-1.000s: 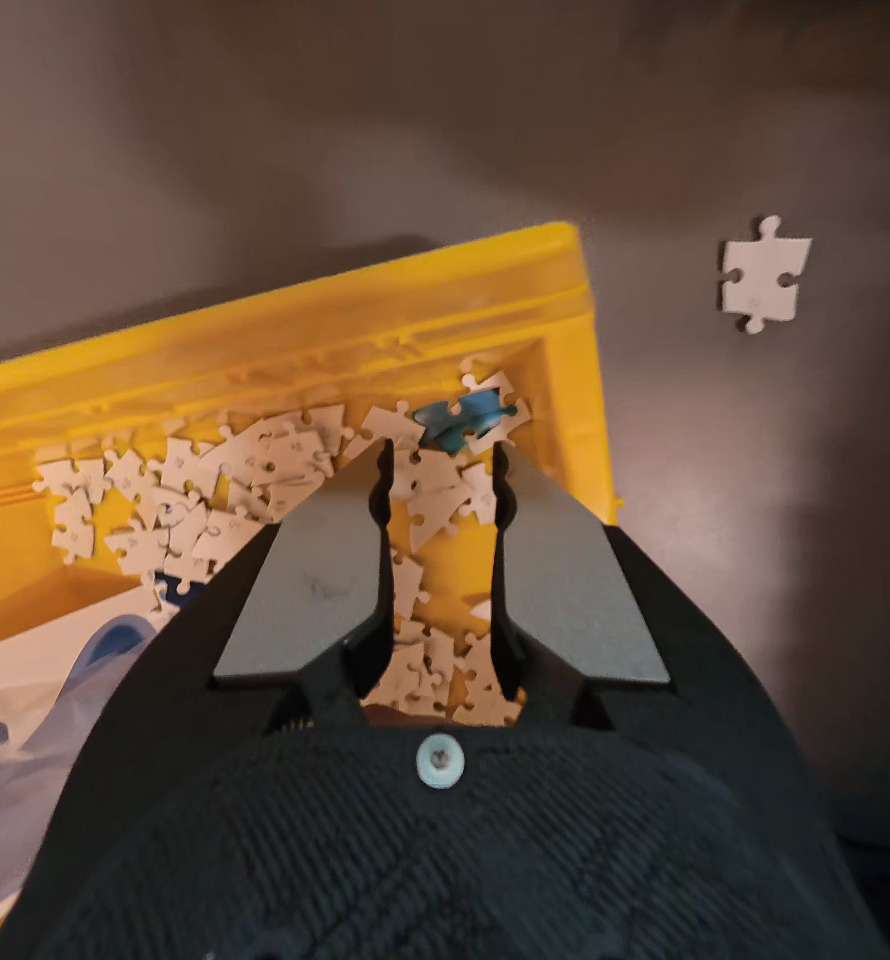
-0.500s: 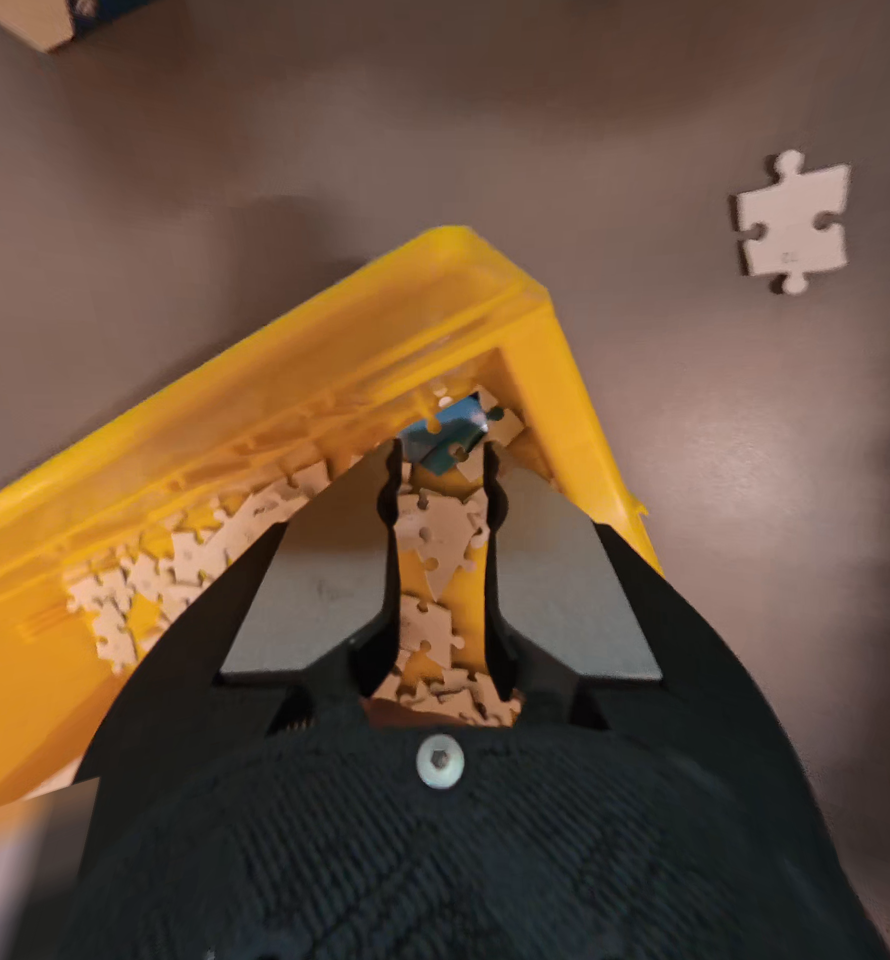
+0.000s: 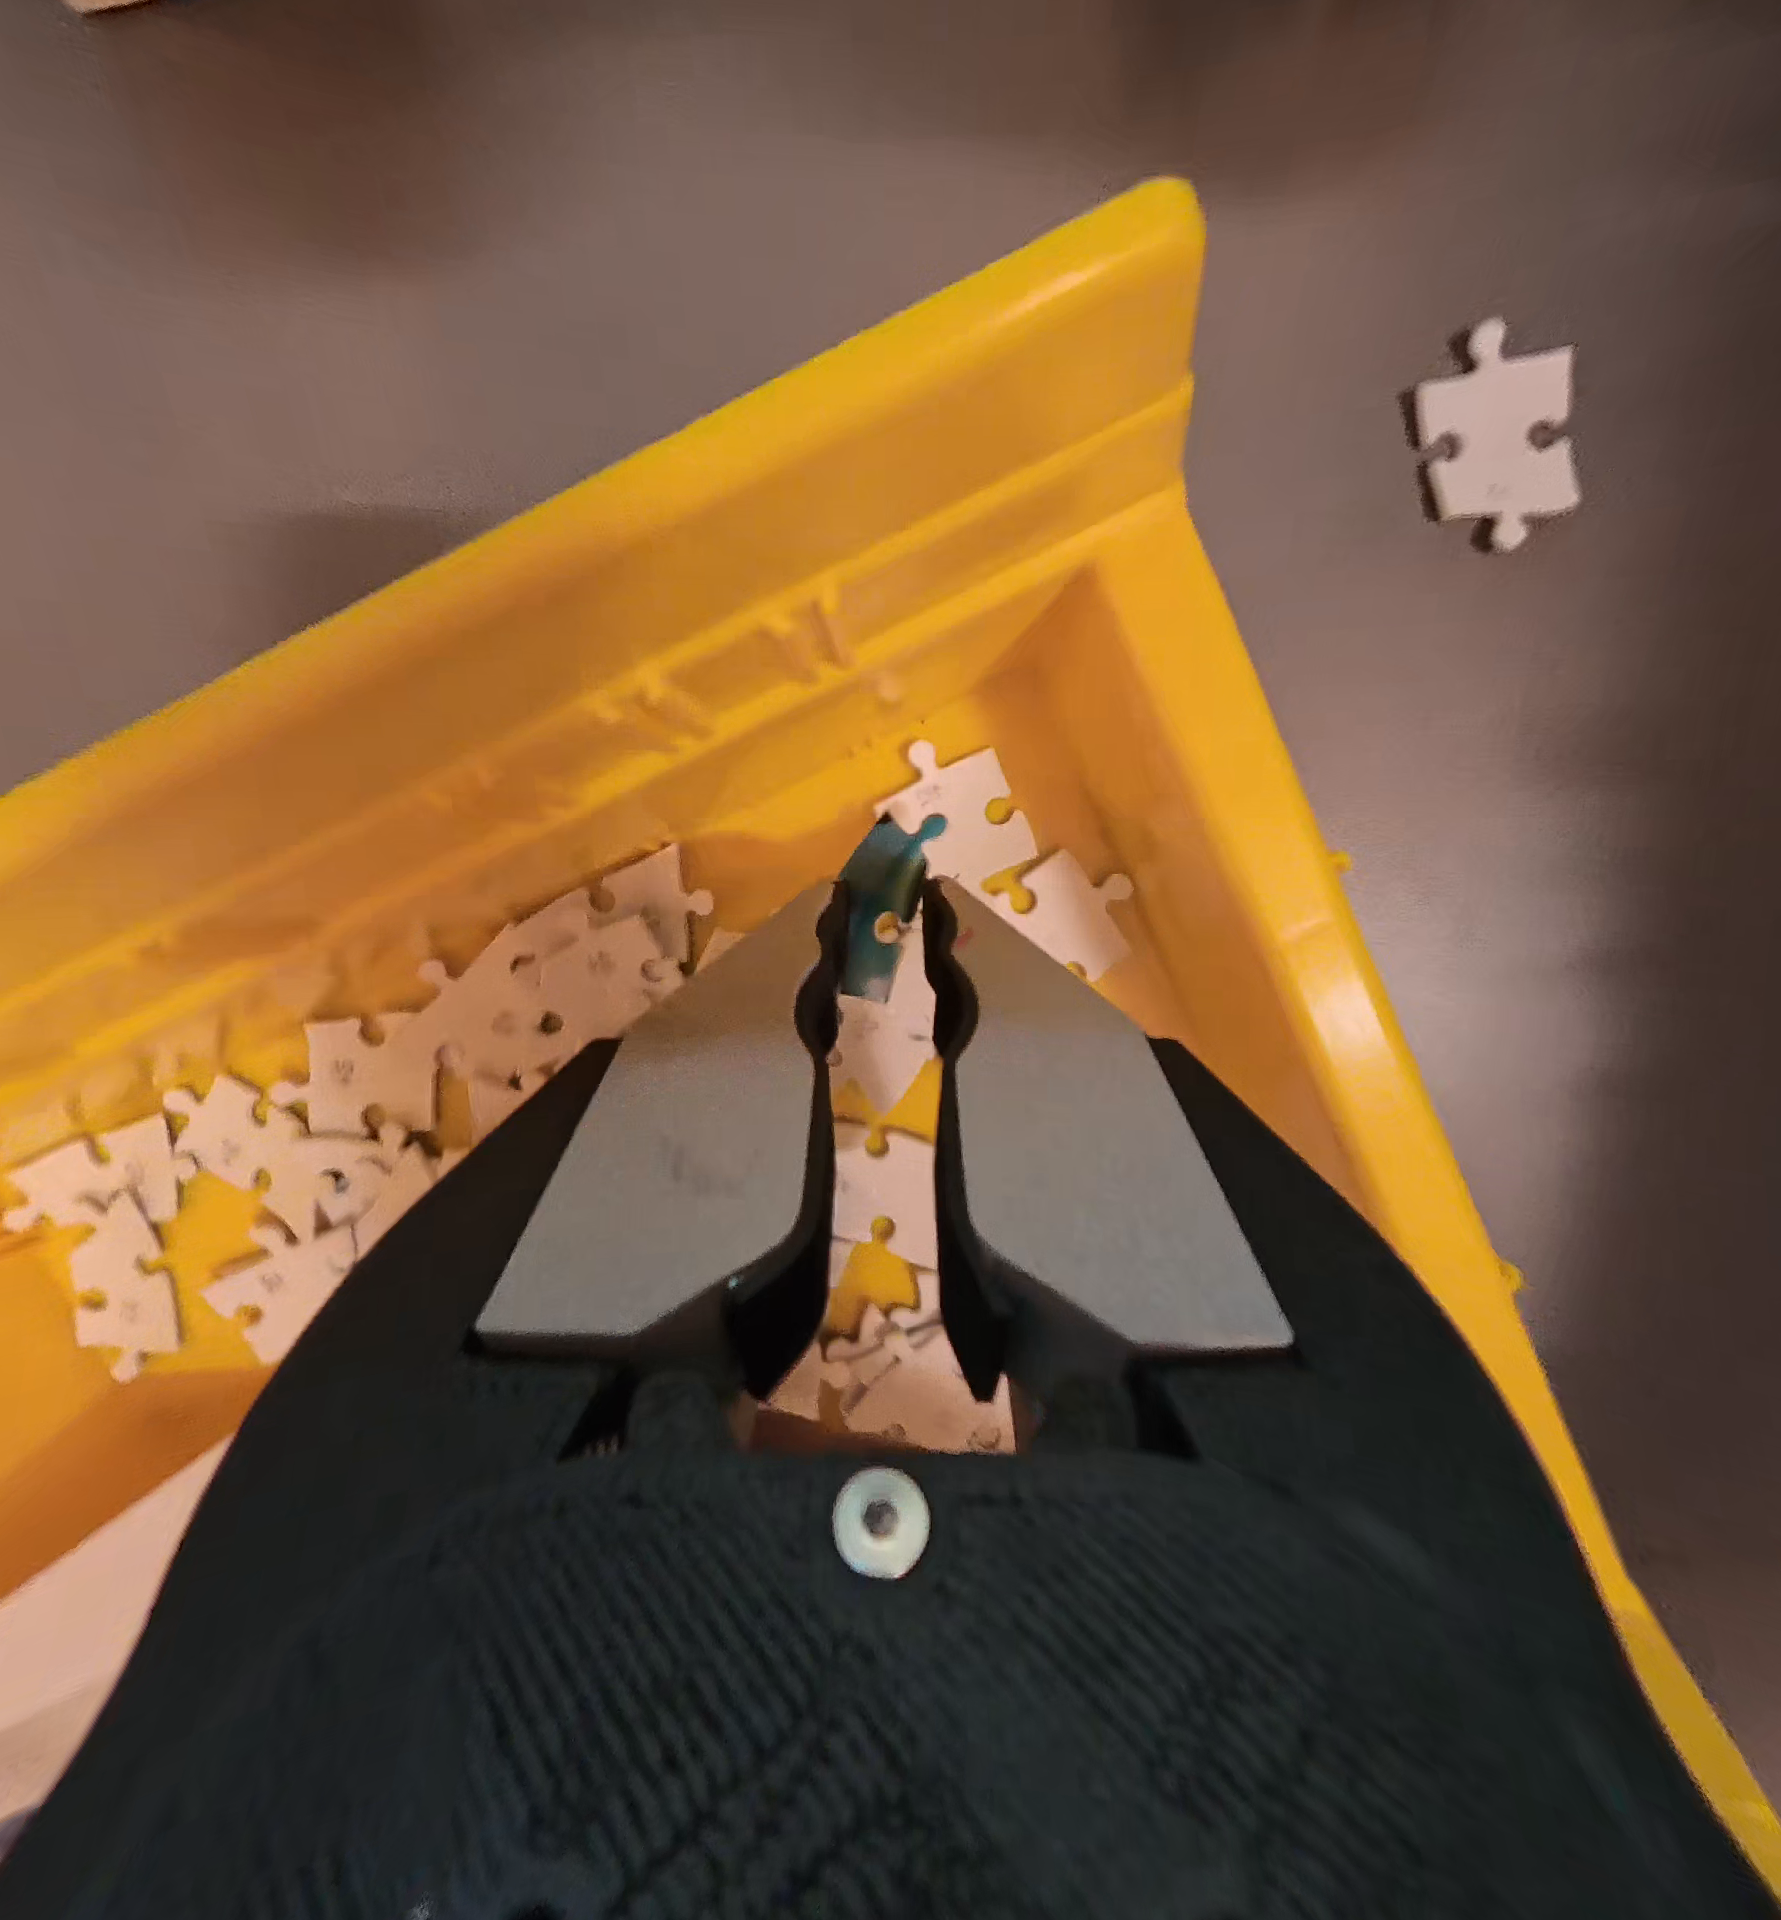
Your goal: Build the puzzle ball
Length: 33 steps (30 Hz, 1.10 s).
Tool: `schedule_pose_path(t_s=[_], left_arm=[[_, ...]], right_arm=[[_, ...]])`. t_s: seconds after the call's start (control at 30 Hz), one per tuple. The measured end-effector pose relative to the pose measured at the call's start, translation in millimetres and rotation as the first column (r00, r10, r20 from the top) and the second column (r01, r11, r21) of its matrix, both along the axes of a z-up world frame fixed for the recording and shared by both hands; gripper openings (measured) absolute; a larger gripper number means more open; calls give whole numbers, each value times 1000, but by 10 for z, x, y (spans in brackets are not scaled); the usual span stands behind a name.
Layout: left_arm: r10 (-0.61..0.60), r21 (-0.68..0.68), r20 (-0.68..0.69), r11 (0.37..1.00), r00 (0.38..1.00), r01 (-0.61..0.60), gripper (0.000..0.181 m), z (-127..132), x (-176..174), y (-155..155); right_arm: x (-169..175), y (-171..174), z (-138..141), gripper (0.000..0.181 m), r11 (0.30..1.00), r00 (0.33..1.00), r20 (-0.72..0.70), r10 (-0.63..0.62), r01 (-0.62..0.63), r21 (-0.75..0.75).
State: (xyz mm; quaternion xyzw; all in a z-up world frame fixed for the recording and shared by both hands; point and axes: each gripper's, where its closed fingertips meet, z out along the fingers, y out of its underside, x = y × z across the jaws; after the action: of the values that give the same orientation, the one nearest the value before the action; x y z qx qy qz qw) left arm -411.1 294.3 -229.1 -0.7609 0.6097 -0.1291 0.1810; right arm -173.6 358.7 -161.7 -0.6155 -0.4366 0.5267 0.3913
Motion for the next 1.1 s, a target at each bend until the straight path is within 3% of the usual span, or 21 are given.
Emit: schedule_pose_path(t_s=[0.17, 0.23, 0.27, 0.33, 0.4, 0.43, 0.53, 0.67, 0.8, 0.93, 1.1], left_arm=[[103, -71, 149, 993, 983, -93, 11, 229, 30, -2], [207, -113, 164, 975, 965, -190, 11, 255, -7, 77], [296, -174, 144, 947, 944, -271, 11, 225, -52, 107], [507, -393, 147, 818, 850, -420, 12, 202, -38, 109], [648, -618, 199, 665, 735, -418, 12, 269, 65, 88], [667, -666, 165, 619, 727, -416, 12, 213, 40, 44], [706, -626, 53, 574, 706, -528, 11, -9, -106, 80], [740, -615, 2, 531, 673, -583, 20, -61, -168, 130], [742, -537, 5, 568, 670, -624, 33, 36, -272, 181], [608, -441, 96, 736, 788, -514, 28, 270, -52, 28], [467, -231, -43, 856, 883, -463, 39, -22, 74, -77]], right_arm=[[-7, -3, -11, 26, 1000, 1000, 9, 0, 0, 4], [-5, 2, -7, 26, 1000, 1000, 7, -3, 3, 3], [-3, 2, -6, 26, 1000, 1000, 5, -3, 3, 3], [-3, 1, -5, 26, 1000, 1000, 5, -2, 2, 1], [-7, -9, -6, 26, 1000, 1000, 6, 4, -4, 1], [-10, -19, -6, 26, 1000, 1000, 5, 8, -8, 0], [-26, -64, -3, 26, 1000, 1000, 3, 27, -27, -3], [-38, -125, -5, 25, 999, 999, 6, 45, -45, 1], [-45, -163, -21, 25, 998, 998, 13, 61, -61, -18], [-49, -203, -27, 25, 996, 997, 13, 77, -76, -43], [-69, -276, -23, 26, 993, 995, 8, 103, -102, -57]])
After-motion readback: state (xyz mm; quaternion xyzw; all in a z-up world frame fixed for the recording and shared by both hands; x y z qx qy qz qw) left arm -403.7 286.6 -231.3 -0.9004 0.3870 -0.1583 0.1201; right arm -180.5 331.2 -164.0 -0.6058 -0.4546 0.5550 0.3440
